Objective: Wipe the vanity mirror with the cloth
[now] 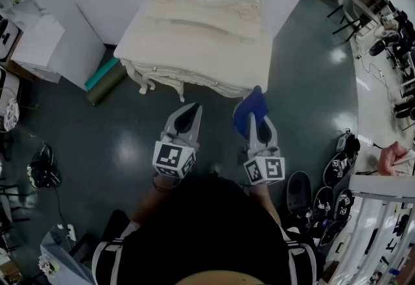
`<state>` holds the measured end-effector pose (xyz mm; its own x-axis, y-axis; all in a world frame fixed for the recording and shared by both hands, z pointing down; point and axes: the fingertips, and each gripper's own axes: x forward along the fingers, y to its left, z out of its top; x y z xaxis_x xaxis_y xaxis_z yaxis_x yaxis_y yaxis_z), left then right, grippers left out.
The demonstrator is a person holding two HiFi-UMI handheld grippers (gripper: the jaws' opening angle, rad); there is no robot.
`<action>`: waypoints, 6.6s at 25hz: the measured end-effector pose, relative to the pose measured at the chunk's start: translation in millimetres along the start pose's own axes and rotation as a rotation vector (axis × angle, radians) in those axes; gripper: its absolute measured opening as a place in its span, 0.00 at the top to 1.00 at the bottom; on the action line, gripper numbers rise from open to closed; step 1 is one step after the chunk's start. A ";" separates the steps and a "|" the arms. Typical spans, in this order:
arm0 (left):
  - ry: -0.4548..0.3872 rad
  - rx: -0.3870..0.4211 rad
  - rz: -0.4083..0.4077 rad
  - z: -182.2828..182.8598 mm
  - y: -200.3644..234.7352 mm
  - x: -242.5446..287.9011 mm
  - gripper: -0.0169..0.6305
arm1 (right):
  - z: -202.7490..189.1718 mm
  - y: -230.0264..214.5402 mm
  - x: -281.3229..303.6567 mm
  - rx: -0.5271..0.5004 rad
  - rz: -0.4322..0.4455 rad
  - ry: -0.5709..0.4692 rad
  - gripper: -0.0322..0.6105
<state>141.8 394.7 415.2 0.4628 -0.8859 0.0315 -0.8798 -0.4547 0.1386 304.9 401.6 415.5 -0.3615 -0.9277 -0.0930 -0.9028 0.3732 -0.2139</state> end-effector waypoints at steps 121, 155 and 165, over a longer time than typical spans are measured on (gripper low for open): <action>-0.014 0.051 -0.148 122.9 376.6 433.8 0.96 | 4.4 -221.5 596.0 0.347 -0.562 -0.391 0.88; 0.012 0.055 -0.188 122.9 381.5 491.7 0.96 | 50.2 -243.4 650.1 0.347 -0.488 -0.610 0.88; 0.002 0.046 -0.174 127.3 386.6 483.2 0.96 | 102.3 -226.3 656.1 0.270 -0.437 -0.650 0.88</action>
<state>11.5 -220.9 358.0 0.6086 -0.7934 0.0129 -0.7905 -0.6048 0.0969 295.9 -290.9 303.5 0.2907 -0.8317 -0.4731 -0.8138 0.0452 -0.5794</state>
